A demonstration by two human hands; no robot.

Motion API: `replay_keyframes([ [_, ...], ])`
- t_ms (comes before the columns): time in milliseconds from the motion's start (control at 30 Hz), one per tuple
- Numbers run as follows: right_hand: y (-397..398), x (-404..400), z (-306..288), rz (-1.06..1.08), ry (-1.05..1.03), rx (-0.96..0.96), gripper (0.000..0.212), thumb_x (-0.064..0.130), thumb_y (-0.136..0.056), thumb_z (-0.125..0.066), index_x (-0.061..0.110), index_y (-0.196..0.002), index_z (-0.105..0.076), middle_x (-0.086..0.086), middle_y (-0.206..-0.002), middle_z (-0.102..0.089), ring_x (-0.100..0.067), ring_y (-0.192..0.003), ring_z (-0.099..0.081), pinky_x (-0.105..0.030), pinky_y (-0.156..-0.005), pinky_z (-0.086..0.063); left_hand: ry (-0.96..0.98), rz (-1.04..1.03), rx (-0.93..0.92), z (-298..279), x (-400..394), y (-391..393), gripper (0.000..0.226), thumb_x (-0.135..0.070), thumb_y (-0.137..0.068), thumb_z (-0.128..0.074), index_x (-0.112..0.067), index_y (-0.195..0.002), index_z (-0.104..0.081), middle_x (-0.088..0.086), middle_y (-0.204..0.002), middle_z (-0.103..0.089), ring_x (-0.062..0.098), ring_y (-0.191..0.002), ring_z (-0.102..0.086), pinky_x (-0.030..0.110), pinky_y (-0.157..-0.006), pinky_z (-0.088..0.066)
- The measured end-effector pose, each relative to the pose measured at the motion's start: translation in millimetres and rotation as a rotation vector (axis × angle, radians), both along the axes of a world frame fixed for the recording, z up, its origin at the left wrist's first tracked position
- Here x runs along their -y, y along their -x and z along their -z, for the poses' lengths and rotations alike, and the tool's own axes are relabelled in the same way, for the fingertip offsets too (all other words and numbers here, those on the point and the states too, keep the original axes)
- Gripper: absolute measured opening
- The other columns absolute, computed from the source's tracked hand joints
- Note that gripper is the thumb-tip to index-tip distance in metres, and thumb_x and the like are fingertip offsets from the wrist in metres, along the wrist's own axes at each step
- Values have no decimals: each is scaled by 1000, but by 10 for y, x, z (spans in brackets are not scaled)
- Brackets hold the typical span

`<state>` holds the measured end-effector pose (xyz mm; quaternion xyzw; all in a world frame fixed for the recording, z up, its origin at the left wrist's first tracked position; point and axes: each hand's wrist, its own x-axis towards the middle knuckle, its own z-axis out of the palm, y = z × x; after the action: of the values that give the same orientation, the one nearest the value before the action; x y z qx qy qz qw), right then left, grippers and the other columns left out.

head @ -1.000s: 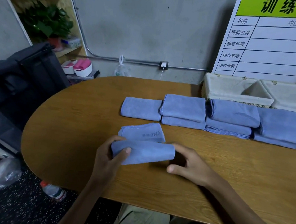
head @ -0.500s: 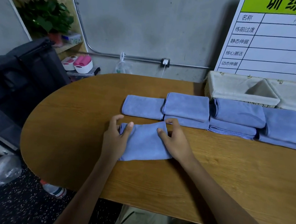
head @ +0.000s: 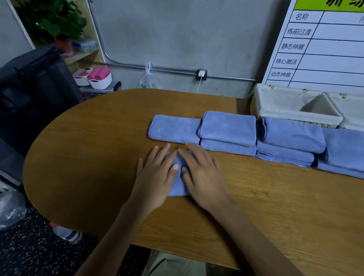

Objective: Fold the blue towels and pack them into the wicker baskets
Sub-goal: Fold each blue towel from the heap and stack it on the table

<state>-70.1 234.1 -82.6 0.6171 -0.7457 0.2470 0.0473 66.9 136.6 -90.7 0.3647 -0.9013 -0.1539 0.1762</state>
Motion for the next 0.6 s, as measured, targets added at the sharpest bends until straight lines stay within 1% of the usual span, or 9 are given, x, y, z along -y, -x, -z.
replay_keyframes([
  [33,2,-17,70,-11,-96,17,57,43,-100,-21,26,-152,-36,2,-161,-29,-21,-150,-22,-49,-115,-30,11,-9,101,44,19,-6,54,-47,-106,-13,-34,-158,-22,-11,-167,-10,14,-155,0,58,-122,-9],
  [100,79,-56,182,21,-221,60,68,56,-96,-4,33,-158,-19,9,-167,-12,-20,-154,-7,-50,-121,-17,35,-26,159,59,68,-23,53,-45,-107,-12,-37,-160,-13,-14,-168,-2,12,-154,8,57,-121,-3],
  [167,148,-79,216,54,-249,88,71,66,-94,1,38,-159,-9,12,-167,-3,-21,-154,-5,-47,-122,-10,29,-31,152,45,108,-21,52,-42,-107,-16,-37,-160,-13,-15,-168,-2,12,-154,7,57,-121,-2],
  [233,150,-99,217,70,-261,94,75,70,-92,3,38,-159,-5,12,-167,1,-20,-154,-4,-44,-122,-7,-40,-58,109,45,139,-20,51,-40,-108,-19,-37,-159,-17,-14,-167,-6,14,-155,2,53,-122,-3],
  [300,132,-116,201,93,-268,91,78,70,-90,4,36,-159,-5,7,-168,-1,-18,-154,-6,-43,-123,-6,-127,-141,-24,68,165,-56,49,-35,-109,-25,-32,-158,-27,-8,-166,-18,17,-154,-12,48,-124,-7],
  [333,125,-124,193,108,-267,96,80,70,-90,4,34,-160,-6,4,-168,-4,-18,-154,-8,-42,-124,-6,-135,-194,-96,76,168,-90,48,-33,-109,-29,-27,-156,-34,-2,-163,-29,18,-151,-22,47,-124,-14],
  [433,123,-138,180,143,-235,103,83,72,-91,2,28,-160,-13,-6,-162,-25,-20,-149,-23,-41,-123,-13,-80,-308,-197,70,97,-190,47,-35,-106,-41,-20,-151,-44,3,-139,-59,21,-132,-51,48,-111,-40],
  [500,119,-134,170,150,-213,81,82,67,-91,-4,25,-159,-19,-8,-155,-37,-23,-143,-32,-40,-118,-21,-76,-311,-211,49,24,-206,53,-42,-103,-47,-24,-152,-41,2,-131,-63,21,-124,-55,48,-105,-45],
  [600,121,-138,145,145,-204,109,83,66,-86,-9,26,-158,-23,-5,-152,-40,-22,-140,-35,-38,-114,-24,-168,-269,-282,10,-36,-153,63,-49,-98,-55,-29,-155,-35,-4,-148,-51,18,-134,-49,35,-106,-42],
])
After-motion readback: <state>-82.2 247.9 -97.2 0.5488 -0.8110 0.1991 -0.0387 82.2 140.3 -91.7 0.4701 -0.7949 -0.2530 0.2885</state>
